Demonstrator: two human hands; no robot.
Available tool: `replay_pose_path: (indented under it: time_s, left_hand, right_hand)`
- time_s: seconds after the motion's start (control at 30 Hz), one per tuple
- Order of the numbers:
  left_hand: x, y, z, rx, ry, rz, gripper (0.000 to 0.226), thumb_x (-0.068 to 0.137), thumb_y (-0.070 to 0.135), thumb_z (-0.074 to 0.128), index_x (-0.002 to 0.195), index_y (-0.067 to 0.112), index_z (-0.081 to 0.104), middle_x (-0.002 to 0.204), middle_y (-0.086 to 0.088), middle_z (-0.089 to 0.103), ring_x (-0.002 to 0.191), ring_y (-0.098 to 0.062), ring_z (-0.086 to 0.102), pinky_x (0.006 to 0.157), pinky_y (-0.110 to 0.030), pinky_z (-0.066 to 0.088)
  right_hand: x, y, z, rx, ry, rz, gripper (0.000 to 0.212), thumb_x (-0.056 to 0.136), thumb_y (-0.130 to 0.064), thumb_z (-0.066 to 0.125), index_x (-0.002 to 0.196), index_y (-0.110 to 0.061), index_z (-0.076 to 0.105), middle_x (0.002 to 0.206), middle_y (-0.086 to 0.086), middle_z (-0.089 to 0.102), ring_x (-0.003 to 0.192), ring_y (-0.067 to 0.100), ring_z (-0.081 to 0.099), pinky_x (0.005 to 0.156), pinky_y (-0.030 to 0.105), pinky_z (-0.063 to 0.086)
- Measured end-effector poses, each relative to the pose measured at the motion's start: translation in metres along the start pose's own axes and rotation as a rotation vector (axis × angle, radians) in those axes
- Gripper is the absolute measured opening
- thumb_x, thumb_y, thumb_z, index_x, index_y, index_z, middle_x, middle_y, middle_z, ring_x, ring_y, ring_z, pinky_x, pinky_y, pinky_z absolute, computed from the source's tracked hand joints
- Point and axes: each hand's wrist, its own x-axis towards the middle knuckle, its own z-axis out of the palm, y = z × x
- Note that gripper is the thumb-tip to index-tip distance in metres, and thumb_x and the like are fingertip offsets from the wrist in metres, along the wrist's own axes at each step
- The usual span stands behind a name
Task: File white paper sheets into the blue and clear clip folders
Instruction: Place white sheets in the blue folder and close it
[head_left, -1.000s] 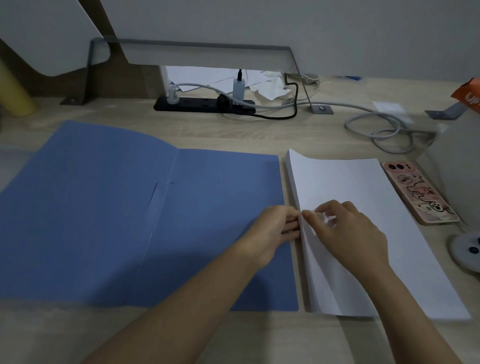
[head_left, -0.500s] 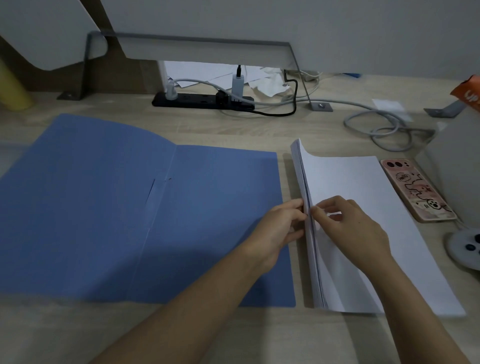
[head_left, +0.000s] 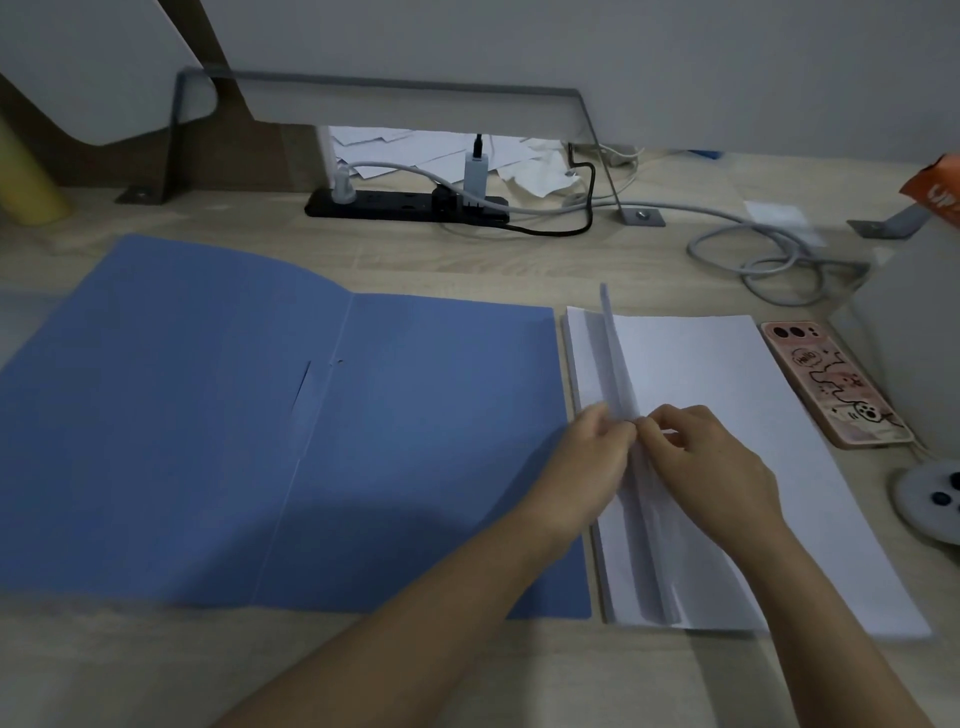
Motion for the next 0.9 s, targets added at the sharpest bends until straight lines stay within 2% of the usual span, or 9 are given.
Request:
replay_pose_path:
  time_s: [0.1, 0.17, 0.23, 0.33, 0.47, 0.63, 0.7, 0.77, 0.9]
  left_hand:
    - [0.004, 0.001, 0.007, 0.033, 0.004, -0.090, 0.036, 0.097, 0.035, 0.031, 0.120, 0.011, 0.045, 0.079, 0.005, 0.042, 0.070, -0.008, 0.043, 0.070, -0.026, 0.043]
    - [0.004, 0.002, 0.010, 0.068, 0.024, -0.098, 0.038, 0.098, 0.028, 0.031, 0.129, 0.008, 0.038, 0.072, 0.005, 0.037, 0.060, -0.006, 0.038, 0.051, -0.016, 0.037]
    - [0.003, 0.002, 0.015, 0.096, 0.023, -0.098, 0.036, 0.097, 0.018, 0.033, 0.132, 0.009, 0.034, 0.076, 0.006, 0.040, 0.061, -0.003, 0.039, 0.041, -0.010, 0.033]
    - [0.002, 0.005, 0.020, 0.102, 0.072, -0.079, 0.039, 0.096, 0.012, 0.036, 0.134, 0.008, 0.033, 0.095, 0.001, 0.046, 0.069, -0.006, 0.043, 0.045, -0.010, 0.031]
    - [-0.001, 0.002, 0.019, 0.083, 0.132, -0.059, 0.041, 0.096, 0.013, 0.034, 0.138, 0.011, 0.032, 0.122, -0.007, 0.051, 0.082, -0.011, 0.046, 0.051, -0.014, 0.033]
    - [-0.018, 0.003, -0.016, -0.062, 0.154, 0.078, 0.033, 0.095, 0.013, 0.039, 0.127, 0.019, 0.045, 0.108, 0.007, 0.055, 0.092, -0.009, 0.054, 0.073, -0.017, 0.044]
    - [-0.028, 0.002, -0.040, -0.049, 0.193, 0.130, 0.030, 0.095, 0.015, 0.042, 0.124, 0.020, 0.048, 0.115, 0.006, 0.058, 0.104, -0.013, 0.056, 0.088, -0.027, 0.047]
    - [-0.040, -0.001, -0.064, -0.023, 0.226, 0.167, 0.031, 0.095, 0.017, 0.043, 0.125, 0.021, 0.049, 0.122, 0.005, 0.059, 0.111, -0.015, 0.057, 0.099, -0.036, 0.046]
    - [-0.068, -0.011, -0.110, 0.002, 0.282, 0.188, 0.025, 0.096, 0.017, 0.044, 0.120, 0.022, 0.052, 0.117, 0.005, 0.062, 0.104, -0.013, 0.060, 0.088, -0.028, 0.050]
  right_hand:
    - [0.002, 0.004, -0.001, 0.003, -0.024, -0.009, 0.028, 0.097, -0.028, 0.030, 0.086, -0.027, 0.056, 0.106, -0.005, 0.049, 0.083, 0.017, 0.053, 0.070, 0.029, 0.035]
    - [0.004, 0.007, -0.002, 0.004, -0.024, -0.017, 0.030, 0.098, -0.022, 0.029, 0.088, -0.026, 0.058, 0.105, -0.006, 0.049, 0.084, 0.017, 0.053, 0.069, 0.029, 0.035]
    - [0.005, 0.009, -0.002, -0.002, -0.012, -0.022, 0.031, 0.098, -0.020, 0.031, 0.095, -0.023, 0.062, 0.105, -0.007, 0.049, 0.084, 0.017, 0.053, 0.067, 0.028, 0.034]
    - [0.008, 0.014, -0.002, 0.042, -0.035, -0.008, 0.029, 0.096, -0.016, 0.035, 0.098, -0.025, 0.063, 0.106, -0.009, 0.051, 0.090, 0.018, 0.056, 0.070, 0.029, 0.036]
    - [0.003, 0.020, -0.015, 0.265, -0.005, 0.014, 0.020, 0.094, -0.018, 0.046, 0.106, -0.027, 0.059, 0.118, -0.002, 0.060, 0.108, 0.021, 0.058, 0.088, 0.037, 0.047]
    - [-0.017, 0.035, -0.038, 0.284, 0.172, 0.120, 0.055, 0.087, -0.031, 0.053, 0.138, -0.018, 0.037, 0.144, 0.011, 0.039, 0.129, 0.030, 0.041, 0.103, 0.050, 0.037]
    - [-0.028, 0.031, -0.040, 0.462, 0.134, 0.176, 0.054, 0.089, -0.032, 0.052, 0.139, -0.018, 0.037, 0.136, 0.006, 0.046, 0.120, 0.028, 0.047, 0.099, 0.046, 0.039]
    - [-0.040, 0.025, -0.035, 0.721, 0.005, 0.263, 0.040, 0.093, -0.024, 0.049, 0.132, -0.016, 0.046, 0.119, 0.005, 0.057, 0.102, 0.026, 0.054, 0.086, 0.038, 0.042]
    - [-0.063, 0.001, -0.014, 0.990, -0.189, 0.237, 0.020, 0.092, -0.017, 0.049, 0.104, -0.020, 0.065, 0.092, 0.000, 0.075, 0.087, 0.022, 0.066, 0.069, 0.034, 0.047]
